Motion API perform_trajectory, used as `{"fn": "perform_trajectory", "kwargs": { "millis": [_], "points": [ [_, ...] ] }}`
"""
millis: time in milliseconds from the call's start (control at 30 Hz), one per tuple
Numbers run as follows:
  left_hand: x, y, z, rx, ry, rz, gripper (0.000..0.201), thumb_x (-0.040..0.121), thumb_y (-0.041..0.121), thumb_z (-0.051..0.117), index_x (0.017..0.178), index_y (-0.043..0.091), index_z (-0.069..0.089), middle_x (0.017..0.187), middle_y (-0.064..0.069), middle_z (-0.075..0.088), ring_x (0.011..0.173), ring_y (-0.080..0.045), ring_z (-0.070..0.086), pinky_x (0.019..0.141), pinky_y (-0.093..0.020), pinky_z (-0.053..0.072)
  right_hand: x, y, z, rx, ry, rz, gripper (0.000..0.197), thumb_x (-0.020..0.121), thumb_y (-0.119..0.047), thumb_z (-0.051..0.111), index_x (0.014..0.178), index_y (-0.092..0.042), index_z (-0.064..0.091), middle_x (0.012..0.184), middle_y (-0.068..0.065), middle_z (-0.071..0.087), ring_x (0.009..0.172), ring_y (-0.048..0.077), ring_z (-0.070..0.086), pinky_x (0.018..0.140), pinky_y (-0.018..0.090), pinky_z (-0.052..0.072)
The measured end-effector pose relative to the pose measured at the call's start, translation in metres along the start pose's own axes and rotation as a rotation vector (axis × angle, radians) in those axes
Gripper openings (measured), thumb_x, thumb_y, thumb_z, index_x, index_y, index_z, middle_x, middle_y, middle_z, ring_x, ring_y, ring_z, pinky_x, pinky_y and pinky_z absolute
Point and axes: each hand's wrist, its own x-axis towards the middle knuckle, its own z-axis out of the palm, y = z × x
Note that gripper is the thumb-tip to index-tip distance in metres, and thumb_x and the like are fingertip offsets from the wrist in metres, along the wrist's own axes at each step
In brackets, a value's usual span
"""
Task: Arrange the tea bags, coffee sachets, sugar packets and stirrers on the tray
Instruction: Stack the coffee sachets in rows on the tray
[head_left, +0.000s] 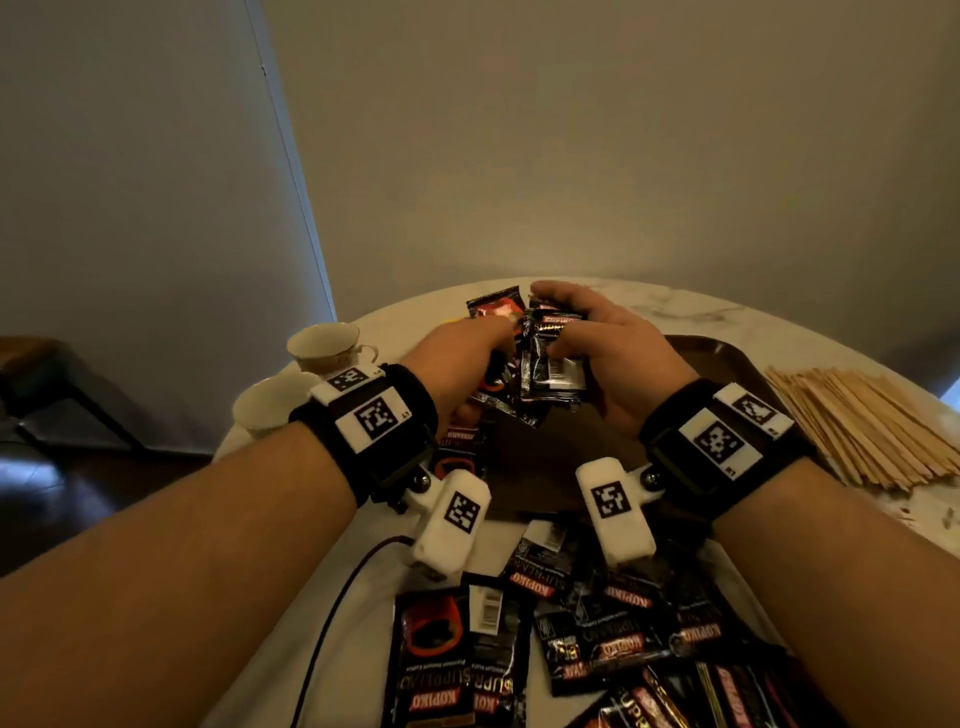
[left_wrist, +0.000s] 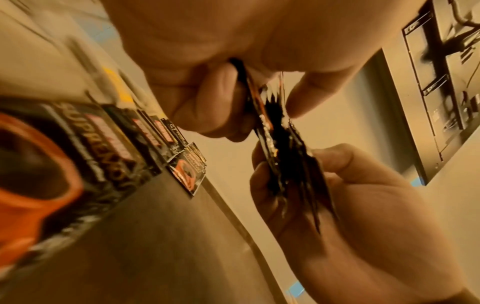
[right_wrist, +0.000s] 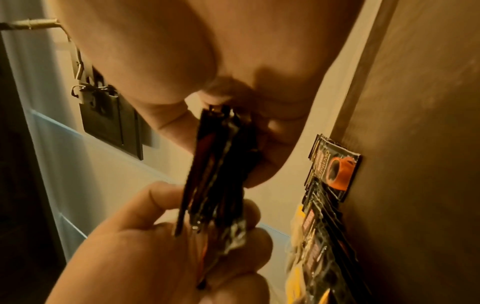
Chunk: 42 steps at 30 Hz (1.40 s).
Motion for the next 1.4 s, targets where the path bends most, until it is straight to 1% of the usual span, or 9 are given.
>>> {"fn": "perform_trajectory", "kwargs": {
  "millis": [200, 267, 333, 600, 733, 900, 1067, 1233, 1400],
  "points": [
    [0.020, 0.004, 0.015, -0.160, -0.001, -0.008, 0.012, 0.092, 0.026, 0.053, 0.093, 0.018, 0.062, 0.085, -0.006, 0.062, 0.063, -0.020, 0.056, 0.050, -0.024, 0.033, 0.015, 0.009, -0.014, 0.147, -0.022, 0.029, 0.057, 0.089, 0.019, 0.042, 0.134, -0.012, 0.060, 0.126, 0.021, 0.067, 0.101, 0.037, 0.071, 0.074, 0.045, 0.062],
    [0.025, 0.005, 0.017, -0.307, -0.010, 0.000, 0.012, 0.093, 0.022, 0.056, 0.097, 0.015, 0.065, 0.089, -0.013, 0.068, 0.067, -0.023, 0.063, 0.053, -0.030, 0.046, 0.018, 0.009, -0.018, 0.219, -0.020, 0.001, 0.058, 0.088, 0.020, 0.043, 0.135, -0.010, 0.059, 0.126, 0.021, 0.068, 0.103, 0.038, 0.071, 0.075, 0.045, 0.061],
    [0.030, 0.004, 0.015, -0.454, -0.074, 0.012, 0.021, 0.095, 0.020, 0.060, 0.110, 0.009, 0.069, 0.107, -0.023, 0.074, 0.086, -0.030, 0.070, 0.076, -0.044, 0.058, 0.021, 0.009, -0.021, 0.279, -0.010, -0.036, 0.058, 0.088, 0.020, 0.045, 0.137, -0.008, 0.058, 0.124, 0.022, 0.068, 0.103, 0.038, 0.071, 0.076, 0.046, 0.061],
    [0.043, -0.019, -0.017, -0.946, -0.507, -0.035, 0.091, 0.083, 0.047, 0.069, 0.155, 0.003, 0.038, 0.158, -0.027, 0.040, 0.145, -0.047, 0.040, 0.120, -0.061, 0.027, 0.025, 0.020, -0.016, 0.373, 0.004, -0.072, 0.058, 0.089, 0.015, 0.050, 0.143, -0.006, 0.053, 0.136, 0.026, 0.062, 0.122, 0.043, 0.063, 0.099, 0.054, 0.054],
    [0.038, -0.022, -0.008, -0.851, -0.514, 0.042, 0.081, 0.085, 0.037, 0.068, 0.152, -0.001, 0.043, 0.152, -0.028, 0.046, 0.140, -0.046, 0.045, 0.120, -0.053, 0.030, 0.024, 0.024, -0.009, 0.383, -0.030, -0.073, 0.061, 0.087, 0.011, 0.056, 0.145, -0.006, 0.051, 0.139, 0.027, 0.059, 0.126, 0.045, 0.059, 0.105, 0.059, 0.049],
    [0.031, -0.019, 0.000, -0.761, -0.397, -0.084, 0.045, 0.096, 0.024, 0.059, 0.134, 0.002, 0.063, 0.115, -0.019, 0.065, 0.098, -0.034, 0.066, 0.094, -0.047, 0.051, 0.015, 0.020, 0.002, 0.168, -0.104, -0.061, 0.055, 0.089, 0.017, 0.052, 0.136, -0.009, 0.061, 0.126, 0.019, 0.070, 0.111, 0.033, 0.070, 0.091, 0.044, 0.060],
    [0.032, -0.017, -0.006, -0.794, -0.369, -0.154, 0.046, 0.096, 0.024, 0.055, 0.136, 0.004, 0.063, 0.112, -0.019, 0.070, 0.094, -0.036, 0.069, 0.088, -0.047, 0.056, 0.018, 0.014, -0.001, -0.095, -0.057, -0.126, 0.051, 0.084, 0.003, 0.074, 0.128, -0.021, 0.070, 0.137, 0.002, 0.063, 0.121, 0.022, 0.066, 0.095, 0.040, 0.058],
    [0.029, -0.012, -0.013, -0.731, -0.406, -0.106, 0.051, 0.094, 0.021, 0.060, 0.140, -0.001, 0.057, 0.116, -0.022, 0.067, 0.093, -0.035, 0.069, 0.083, -0.044, 0.057, 0.019, 0.019, -0.005, -0.009, -0.023, -0.113, 0.071, 0.068, -0.009, 0.087, 0.133, -0.021, 0.061, 0.131, 0.012, 0.064, 0.113, 0.032, 0.070, 0.091, 0.052, 0.058],
    [0.030, -0.017, -0.014, -0.635, -0.391, -0.039, 0.055, 0.081, -0.002, 0.063, 0.136, -0.007, 0.057, 0.132, -0.033, 0.060, 0.111, -0.044, 0.063, 0.096, -0.055, 0.054, 0.018, 0.020, -0.002, 0.021, 0.050, -0.108, 0.055, 0.075, -0.007, 0.078, 0.125, -0.013, 0.059, 0.125, 0.017, 0.065, 0.102, 0.034, 0.073, 0.074, 0.044, 0.062]
  ]
}}
